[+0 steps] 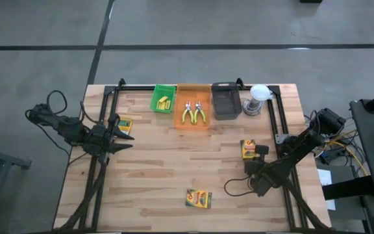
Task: Pick & Place School Supplies
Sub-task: Put the yellow crayon box into the black bin
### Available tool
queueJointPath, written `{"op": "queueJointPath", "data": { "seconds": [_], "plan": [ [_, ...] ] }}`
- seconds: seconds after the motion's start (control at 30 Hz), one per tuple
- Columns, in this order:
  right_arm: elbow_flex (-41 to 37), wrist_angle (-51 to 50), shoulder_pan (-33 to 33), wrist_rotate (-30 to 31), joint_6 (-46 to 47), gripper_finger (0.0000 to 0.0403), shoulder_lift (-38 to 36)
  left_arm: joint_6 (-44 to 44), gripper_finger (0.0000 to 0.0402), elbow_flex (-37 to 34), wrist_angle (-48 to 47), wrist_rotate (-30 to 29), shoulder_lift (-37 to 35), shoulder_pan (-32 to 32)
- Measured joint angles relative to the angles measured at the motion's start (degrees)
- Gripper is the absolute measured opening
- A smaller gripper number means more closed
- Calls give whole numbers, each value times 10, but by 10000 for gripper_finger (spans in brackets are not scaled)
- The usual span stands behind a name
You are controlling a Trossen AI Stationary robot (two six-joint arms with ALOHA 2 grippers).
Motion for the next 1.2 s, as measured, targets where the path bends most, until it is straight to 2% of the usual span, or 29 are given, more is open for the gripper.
{"op": "queueJointPath", "data": {
  "seconds": [0.3, 0.6, 1.2],
  "plan": [
    [38, -9, 0, 10, 39, 8, -1, 0, 124, 0, 0, 0, 0, 0],
    [80, -32, 0, 55, 88, 8, -6, 0, 124, 0, 0, 0, 0, 0],
    [125, -43, -22, 55, 304, 8, -99, 0, 124, 0, 0, 0, 0, 0]
  ]
}}
